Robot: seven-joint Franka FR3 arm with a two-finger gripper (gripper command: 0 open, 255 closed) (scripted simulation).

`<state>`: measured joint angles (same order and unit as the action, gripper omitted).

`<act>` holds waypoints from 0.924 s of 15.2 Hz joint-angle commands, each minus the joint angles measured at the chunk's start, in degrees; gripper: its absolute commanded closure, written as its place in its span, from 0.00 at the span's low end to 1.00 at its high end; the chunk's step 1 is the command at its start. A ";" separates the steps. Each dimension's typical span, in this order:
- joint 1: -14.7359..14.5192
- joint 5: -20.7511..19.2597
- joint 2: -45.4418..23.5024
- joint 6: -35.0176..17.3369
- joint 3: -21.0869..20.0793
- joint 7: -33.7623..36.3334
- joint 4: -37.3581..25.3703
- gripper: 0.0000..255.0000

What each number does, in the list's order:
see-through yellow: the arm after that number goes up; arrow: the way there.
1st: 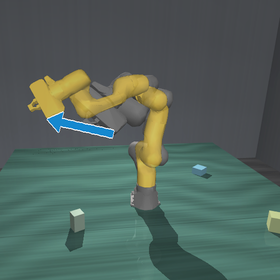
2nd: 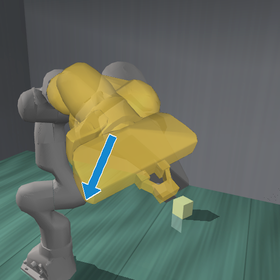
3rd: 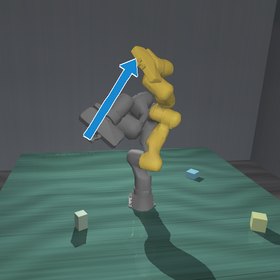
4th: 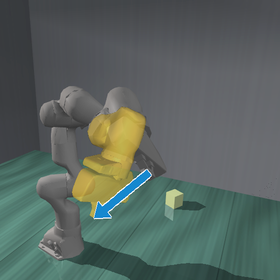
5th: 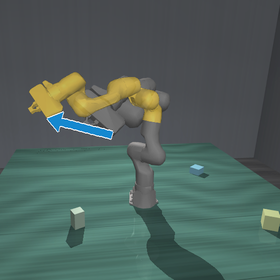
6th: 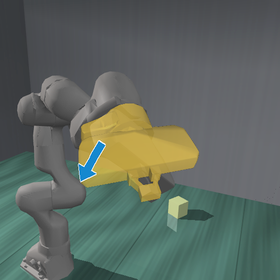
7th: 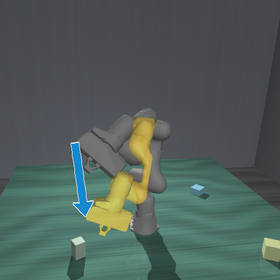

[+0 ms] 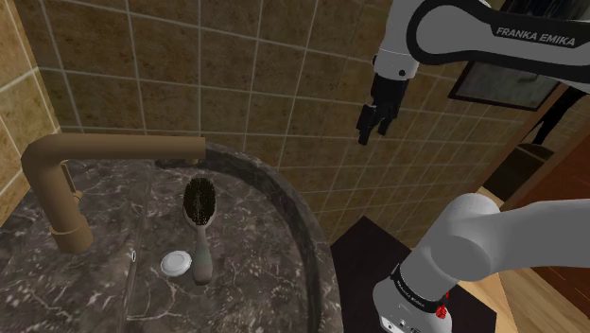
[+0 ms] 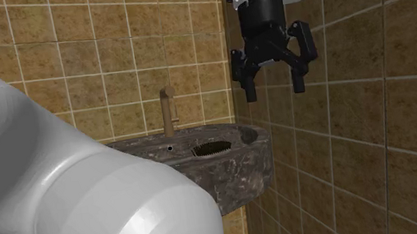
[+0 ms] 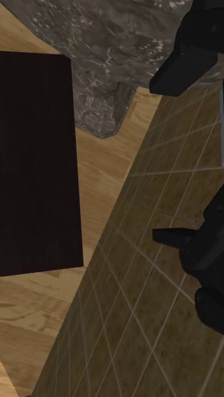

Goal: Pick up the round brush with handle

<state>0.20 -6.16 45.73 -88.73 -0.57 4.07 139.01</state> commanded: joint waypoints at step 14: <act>-4.86 11.78 -10.66 -14.25 -13.92 18.70 1.19 0.00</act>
<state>-4.41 4.90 36.59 -101.53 -13.35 21.25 140.62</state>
